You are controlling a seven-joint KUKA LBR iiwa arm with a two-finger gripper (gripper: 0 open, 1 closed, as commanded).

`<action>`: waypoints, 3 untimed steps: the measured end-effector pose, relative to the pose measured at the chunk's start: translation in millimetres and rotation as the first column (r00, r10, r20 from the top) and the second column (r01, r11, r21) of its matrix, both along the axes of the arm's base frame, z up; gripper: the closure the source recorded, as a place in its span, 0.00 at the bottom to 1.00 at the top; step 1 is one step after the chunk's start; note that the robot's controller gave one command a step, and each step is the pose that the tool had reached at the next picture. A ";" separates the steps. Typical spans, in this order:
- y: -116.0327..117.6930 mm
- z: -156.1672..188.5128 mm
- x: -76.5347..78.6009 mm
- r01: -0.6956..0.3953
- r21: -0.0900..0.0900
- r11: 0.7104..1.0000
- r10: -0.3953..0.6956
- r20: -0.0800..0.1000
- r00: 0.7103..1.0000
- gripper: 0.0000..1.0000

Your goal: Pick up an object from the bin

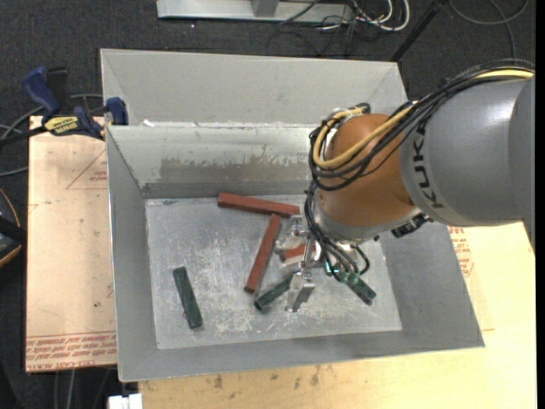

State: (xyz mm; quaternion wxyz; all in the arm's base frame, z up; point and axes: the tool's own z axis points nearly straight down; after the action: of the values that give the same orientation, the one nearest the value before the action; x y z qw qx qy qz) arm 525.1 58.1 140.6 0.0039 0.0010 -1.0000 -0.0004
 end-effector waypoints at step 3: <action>4.2 -62.5 7.3 -0.097 0.003 0.995 0.097 0.027 0.995 1.00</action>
Offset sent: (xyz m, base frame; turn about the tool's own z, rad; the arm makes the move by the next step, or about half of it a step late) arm 0.0005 0.0021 -0.0706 -0.0997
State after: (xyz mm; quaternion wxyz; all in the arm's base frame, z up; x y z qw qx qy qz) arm 532.4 62.3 78.0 -0.0096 0.0498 -0.9987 -0.0021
